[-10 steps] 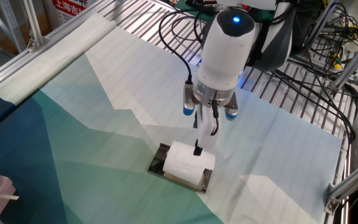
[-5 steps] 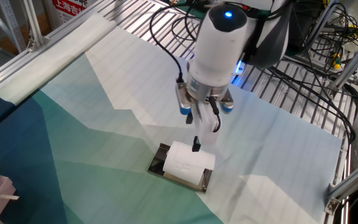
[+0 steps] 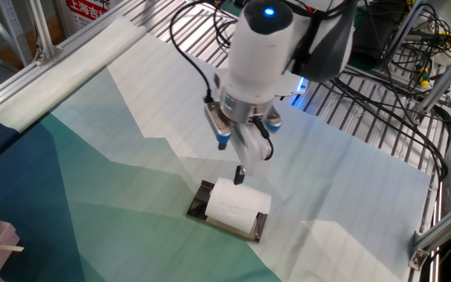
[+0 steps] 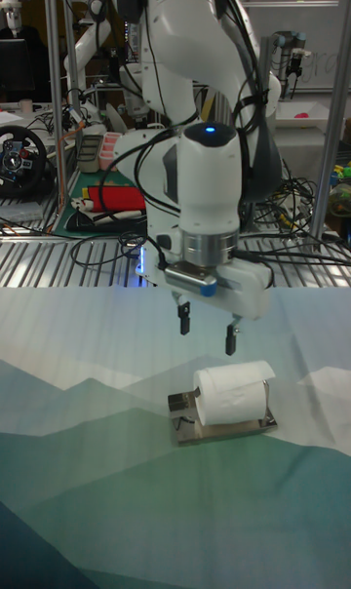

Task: Put the toilet paper on its holder

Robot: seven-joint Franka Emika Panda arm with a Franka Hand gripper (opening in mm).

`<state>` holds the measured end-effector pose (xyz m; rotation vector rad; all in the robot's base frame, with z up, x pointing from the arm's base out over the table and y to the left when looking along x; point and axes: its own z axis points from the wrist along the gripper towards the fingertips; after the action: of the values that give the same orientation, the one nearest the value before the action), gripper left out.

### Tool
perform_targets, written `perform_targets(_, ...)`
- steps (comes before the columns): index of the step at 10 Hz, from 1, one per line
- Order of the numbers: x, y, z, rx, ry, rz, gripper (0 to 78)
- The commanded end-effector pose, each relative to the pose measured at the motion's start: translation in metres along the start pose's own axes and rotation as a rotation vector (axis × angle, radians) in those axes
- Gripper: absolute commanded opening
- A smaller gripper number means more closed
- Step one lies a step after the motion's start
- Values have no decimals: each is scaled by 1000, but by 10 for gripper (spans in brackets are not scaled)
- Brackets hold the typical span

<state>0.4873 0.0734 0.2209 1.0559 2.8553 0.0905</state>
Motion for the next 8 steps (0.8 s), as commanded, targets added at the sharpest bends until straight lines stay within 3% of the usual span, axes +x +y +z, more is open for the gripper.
perform_targets(1, -48, -32, -10, 78, 0, -407, 775)
perform_targets(3, -53, -37, -10, 113, -11, -478, 775)
perform_targets(4, -53, -37, -10, 113, -11, -478, 775)
perform_targets(5, -58, -42, -9, 115, 5, -544, 775)
perform_targets(8, -58, -42, -9, 122, 21, -614, 775)
